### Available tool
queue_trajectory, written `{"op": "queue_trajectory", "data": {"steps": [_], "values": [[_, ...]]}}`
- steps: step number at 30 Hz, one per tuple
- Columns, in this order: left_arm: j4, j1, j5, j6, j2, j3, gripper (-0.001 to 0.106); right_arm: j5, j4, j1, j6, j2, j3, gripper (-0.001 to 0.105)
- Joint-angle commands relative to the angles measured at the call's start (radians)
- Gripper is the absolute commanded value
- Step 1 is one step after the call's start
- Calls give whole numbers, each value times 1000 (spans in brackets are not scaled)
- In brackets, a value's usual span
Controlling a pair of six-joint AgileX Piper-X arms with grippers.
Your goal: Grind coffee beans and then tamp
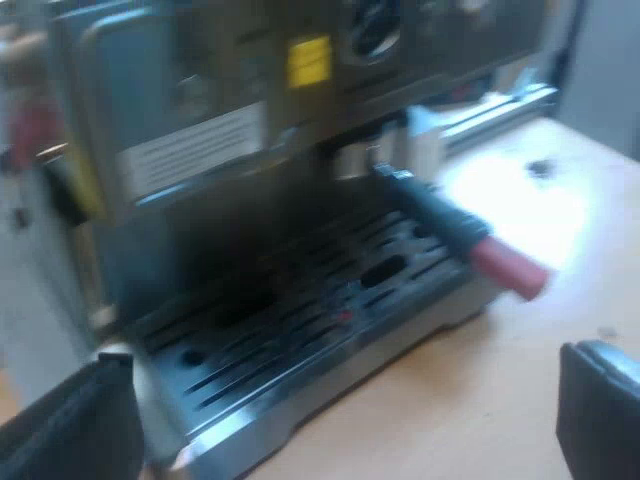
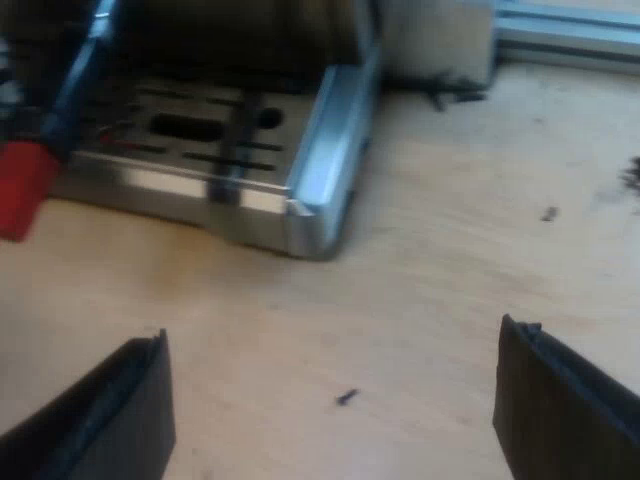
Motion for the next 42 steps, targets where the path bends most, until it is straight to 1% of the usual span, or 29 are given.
{"op": "queue_trajectory", "data": {"steps": [1, 3, 5, 8, 10, 12, 16, 19, 20, 21, 23, 24, 26, 28, 29, 30, 32, 36, 38, 39, 41, 42], "values": [[-36, -47, 43, -7, 21, -7, 85, -57, 7, 46, -17, 32, -25, 69], [-46, -76, 85, -1, 38, -7, 85, -79, 7, 87, -19, 56, -27, 69], [-52, -107, 150, 17, 61, -4, 85, -109, 7, 147, -39, 85, -26, 69], [-91, -142, 218, 17, 75, 24, 85, -108, -6, 226, -45, 113, -26, 69], [-120, -152, 226, 17, 76, 44, 85, -94, -13, 273, -47, 128, -26, 69], [-176, -165, 244, 17, 75, 89, 85, -58, -31, 328, -42, 142, -21, 69], [-282, -167, 252, 17, 78, 169, 85, 79, -110, 461, -8, 149, 7, 69], [-353, -167, 278, 17, 80, 232, 85, 185, -184, 549, 33, 149, 40, 69], [-369, -167, 284, 17, 82, 252, 85, 233, -222, 590, 57, 149, 62, 69], [-377, -167, 292, 17, 84, 267, 85, 258, -243, 610, 70, 149, 70, 69], [-397, -167, 302, 17, 97, 305, 85, 362, -317, 694, 122, 158, 118, 69], [-401, -167, 303, 17, 99, 311, 85, 370, -323, 708, 127, 161, 126, 69], [-422, -167, 307, 17, 123, 342, 85, 456, -406, 795, 159, 181, 174, 69], [-440, -167, 307, 17, 140, 355, 85, 524, -465, 852, 187, 207, 205, 69], [-448, -167, 307, 17, 149, 358, 85, 575, -503, 895, 212, 231, 224, 69], [-448, -167, 307, 17, 155, 358, 85, 593, -517, 916, 226, 240, 230, 69], [-464, -167, 329, 17, 175, 358, 85, 702, -590, 995, 271, 297, 264, 69], [-468, -167, 344, 17, 201, 358, 85, 838, -709, 1086, 298, 394, 297, 69], [-465, -167, 344, 17, 220, 358, 85, 890, -776, 1114, 333, 455, 307, 68], [-465, -167, 344, 17, 224, 358, 85, 898, -791, 1119, 345, 472, 308, 66], [-465, -167, 344, 17, 235, 358, 85, 932, -838, 1120, 387, 534, 308, 54], [-465, -167, 344, 17, 236, 358, 85, 940, -851, 1120, 395, 549, 308, 51]]}}
